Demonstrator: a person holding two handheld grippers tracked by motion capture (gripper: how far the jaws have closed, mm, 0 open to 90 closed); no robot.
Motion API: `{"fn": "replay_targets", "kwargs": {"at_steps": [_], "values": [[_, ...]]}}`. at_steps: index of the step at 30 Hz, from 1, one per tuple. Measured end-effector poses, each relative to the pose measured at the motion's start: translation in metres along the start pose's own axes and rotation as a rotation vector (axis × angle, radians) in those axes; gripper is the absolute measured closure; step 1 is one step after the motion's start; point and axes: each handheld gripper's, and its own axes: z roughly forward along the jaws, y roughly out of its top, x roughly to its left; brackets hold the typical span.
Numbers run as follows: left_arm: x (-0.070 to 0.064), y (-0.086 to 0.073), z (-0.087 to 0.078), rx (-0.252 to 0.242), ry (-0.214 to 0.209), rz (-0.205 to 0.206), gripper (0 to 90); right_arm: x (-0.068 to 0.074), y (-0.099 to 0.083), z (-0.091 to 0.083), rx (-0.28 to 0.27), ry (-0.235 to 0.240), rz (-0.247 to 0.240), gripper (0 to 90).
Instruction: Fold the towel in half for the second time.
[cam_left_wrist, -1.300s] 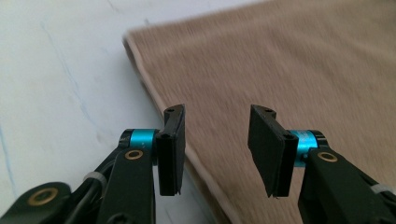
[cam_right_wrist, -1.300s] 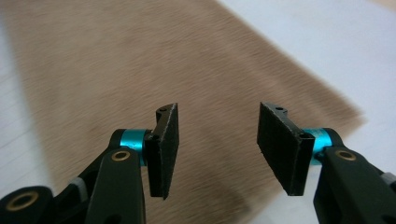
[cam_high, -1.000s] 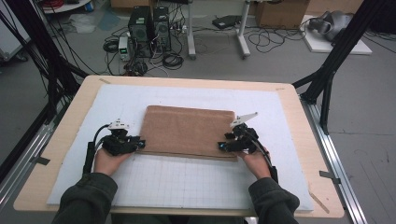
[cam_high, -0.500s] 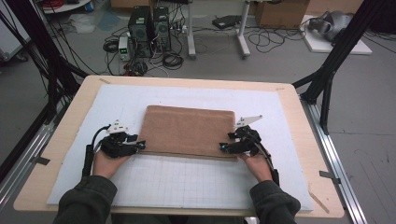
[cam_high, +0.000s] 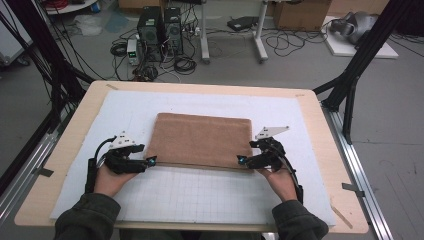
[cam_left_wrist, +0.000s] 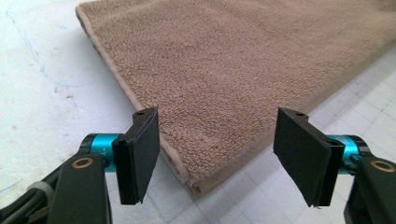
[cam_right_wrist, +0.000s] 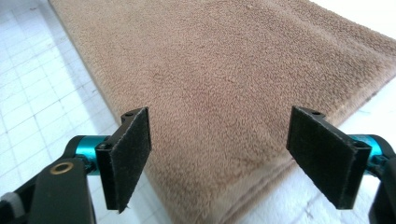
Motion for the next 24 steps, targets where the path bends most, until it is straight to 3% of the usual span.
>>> {"fn": "replay_targets", "kwargs": {"at_steps": [3,7,14,24], "values": [[-0.001,-0.002,-0.005,-0.003,-0.005,0.002,31.5,0.002,-0.003,-0.006,-0.009,-0.004,-0.001,20.3],[-0.003,-0.004,-0.011,-0.044,-0.032,-0.032,31.2,0.004,-0.005,-0.013,-0.029,0.003,-0.002,19.2],[-0.009,-0.005,-0.018,-0.034,-0.021,0.003,29.4,0.01,-0.005,-0.02,-0.05,-0.002,-0.03,18.5],[-0.012,-0.01,-0.034,-0.047,-0.019,0.009,23.2,0.013,-0.019,-0.039,-0.073,-0.027,-0.018,15.6]]}}
